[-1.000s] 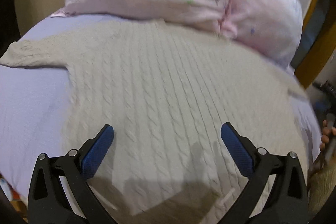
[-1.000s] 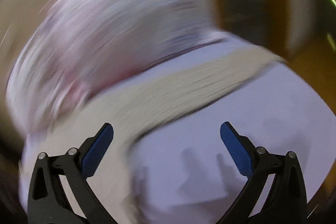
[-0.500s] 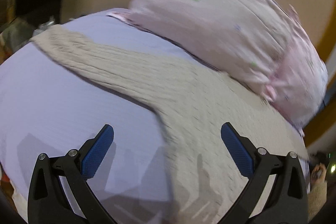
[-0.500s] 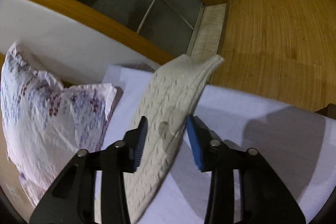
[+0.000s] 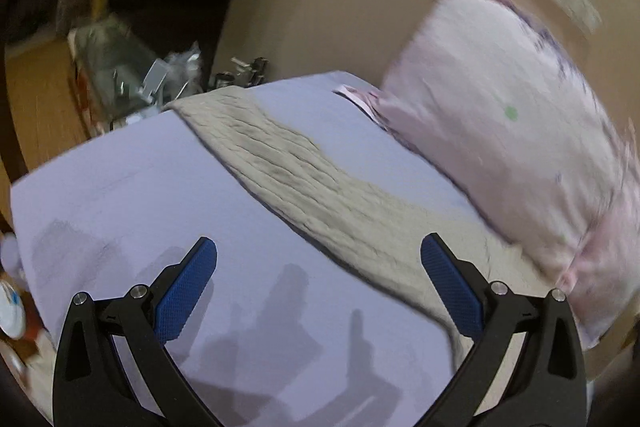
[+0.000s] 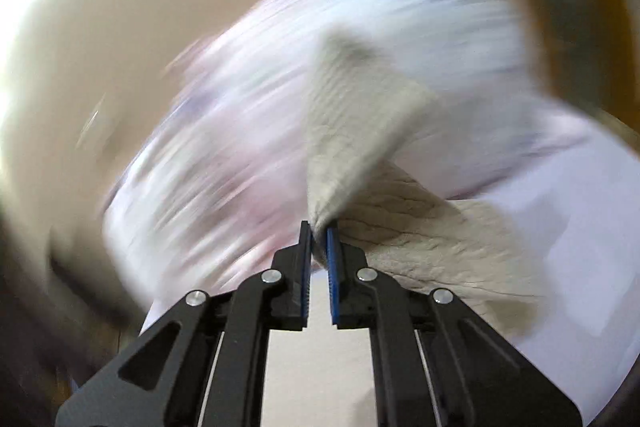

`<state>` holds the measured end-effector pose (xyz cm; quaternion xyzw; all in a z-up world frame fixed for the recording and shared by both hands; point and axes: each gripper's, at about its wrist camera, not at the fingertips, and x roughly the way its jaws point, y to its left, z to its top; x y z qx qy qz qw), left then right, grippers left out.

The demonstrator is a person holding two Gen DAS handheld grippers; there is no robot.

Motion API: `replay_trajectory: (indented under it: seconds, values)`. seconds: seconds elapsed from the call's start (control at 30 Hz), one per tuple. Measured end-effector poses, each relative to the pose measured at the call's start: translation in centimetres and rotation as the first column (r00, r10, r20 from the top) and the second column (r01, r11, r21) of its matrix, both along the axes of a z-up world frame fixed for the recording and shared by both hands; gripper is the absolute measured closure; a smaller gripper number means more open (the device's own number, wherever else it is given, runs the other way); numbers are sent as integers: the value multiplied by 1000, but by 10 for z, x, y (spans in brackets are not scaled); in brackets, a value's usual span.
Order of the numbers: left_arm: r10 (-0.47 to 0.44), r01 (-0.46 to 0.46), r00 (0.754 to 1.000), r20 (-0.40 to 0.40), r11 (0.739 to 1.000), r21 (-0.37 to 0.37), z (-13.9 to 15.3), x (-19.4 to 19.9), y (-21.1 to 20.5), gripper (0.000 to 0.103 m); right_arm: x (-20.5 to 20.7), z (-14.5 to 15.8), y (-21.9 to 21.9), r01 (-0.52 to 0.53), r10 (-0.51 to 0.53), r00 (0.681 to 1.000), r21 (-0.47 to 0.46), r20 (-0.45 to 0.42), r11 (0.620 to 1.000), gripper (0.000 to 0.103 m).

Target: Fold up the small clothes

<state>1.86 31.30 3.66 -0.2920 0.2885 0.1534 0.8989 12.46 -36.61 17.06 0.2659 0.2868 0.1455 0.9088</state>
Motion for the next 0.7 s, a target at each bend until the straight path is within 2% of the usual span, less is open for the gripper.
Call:
replay_trajectory:
  seconds: [0.03, 0.07, 0.1, 0.13, 0.17, 0.27, 0.4, 0.47, 0.53, 0.7]
  values:
    - [15, -14, 1000, 9, 999, -32, -1, 0, 6, 1, 4, -1, 31, -83, 82, 997, -22, -11, 996, 91]
    - [27, -26, 1000, 13, 998, -62, -2, 0, 13, 1, 9, -7, 77, -212, 210, 976, -44, -51, 976, 87]
    - [41, -40, 999, 11, 995, -94, -4, 2, 19, 1, 10, -12, 99, -275, 271, 960, -44, -74, 961, 83]
    - [45, -43, 999, 12, 993, -114, -6, 4, 22, 4, 11, -19, 129, -354, 348, 931, -39, -110, 934, 71]
    - [48, -46, 999, 15, 991, -127, -7, 6, 26, 8, 10, -23, 145, -383, 376, 918, -41, -126, 923, 54]
    - [77, -74, 997, 8, 979, -191, -11, 15, 46, 16, 3, -24, 143, -356, 349, 932, -57, -101, 933, 31]
    - [119, -113, 993, 2, 948, -296, -22, 28, 69, 28, 2, -29, 92, -258, 254, 959, -22, -125, 966, 25]
    - [143, -138, 990, -12, 922, -362, -32, 35, 80, 36, 1, -34, 70, -205, 201, 968, -7, -149, 979, 25]
    - [190, -168, 982, 8, 885, -434, -42, 36, 93, 40, -4, -41, 45, -143, 141, 975, 0, -170, 990, 25]
    - [229, -200, 973, 4, 855, -478, -45, 48, 110, 49, -19, -58, 4, -56, 65, 981, 50, -185, 997, 23]
